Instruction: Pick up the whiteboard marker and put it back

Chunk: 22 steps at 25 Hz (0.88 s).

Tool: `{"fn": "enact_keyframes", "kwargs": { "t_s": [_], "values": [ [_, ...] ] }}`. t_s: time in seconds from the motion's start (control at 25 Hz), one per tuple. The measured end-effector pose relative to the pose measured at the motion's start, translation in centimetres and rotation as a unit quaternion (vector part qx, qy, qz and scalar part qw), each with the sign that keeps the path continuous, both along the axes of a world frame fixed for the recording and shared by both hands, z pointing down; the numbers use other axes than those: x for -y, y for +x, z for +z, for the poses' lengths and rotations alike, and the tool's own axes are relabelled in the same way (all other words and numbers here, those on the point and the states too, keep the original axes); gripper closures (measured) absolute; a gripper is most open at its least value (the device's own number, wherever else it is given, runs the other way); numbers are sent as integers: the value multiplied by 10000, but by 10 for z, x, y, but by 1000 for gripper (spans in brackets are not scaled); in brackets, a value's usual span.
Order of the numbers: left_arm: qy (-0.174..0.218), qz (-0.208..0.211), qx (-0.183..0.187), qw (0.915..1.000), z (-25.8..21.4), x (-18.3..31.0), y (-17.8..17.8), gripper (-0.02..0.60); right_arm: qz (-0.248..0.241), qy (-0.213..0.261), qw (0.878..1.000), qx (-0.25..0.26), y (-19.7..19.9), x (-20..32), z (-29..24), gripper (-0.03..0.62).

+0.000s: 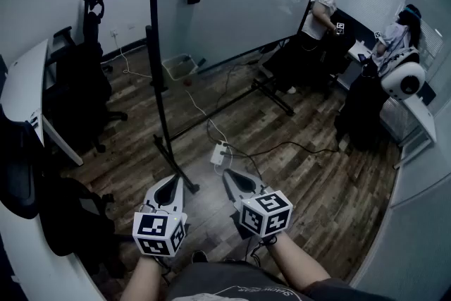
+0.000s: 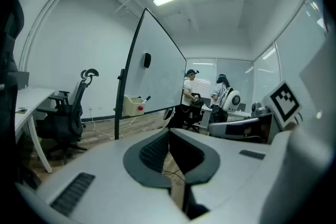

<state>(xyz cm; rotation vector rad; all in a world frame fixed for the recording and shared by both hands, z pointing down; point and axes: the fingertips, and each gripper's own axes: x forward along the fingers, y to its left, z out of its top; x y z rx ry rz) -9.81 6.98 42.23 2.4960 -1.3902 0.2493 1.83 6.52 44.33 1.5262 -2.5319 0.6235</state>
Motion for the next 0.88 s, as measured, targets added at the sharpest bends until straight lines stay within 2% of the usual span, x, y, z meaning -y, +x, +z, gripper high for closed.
{"fn": "enact_keyframes", "kwargs": {
  "t_s": [0.28,0.52,0.76,0.88],
  "values": [
    [-34,24,-160,9999,-1,-5,6,565,-90,-75,9999,-40,1,-7,4,572],
    [-85,80,-206,9997,5,2,-8,565,-58,-119,9999,-69,-14,-2,9,572],
    [-5,200,-242,9995,3,16,-23,565,209,-205,9980,566,-18,11,14,571],
    [33,231,-254,9994,1,25,-31,565,405,-120,9968,681,-14,15,11,571]
  ]
}}
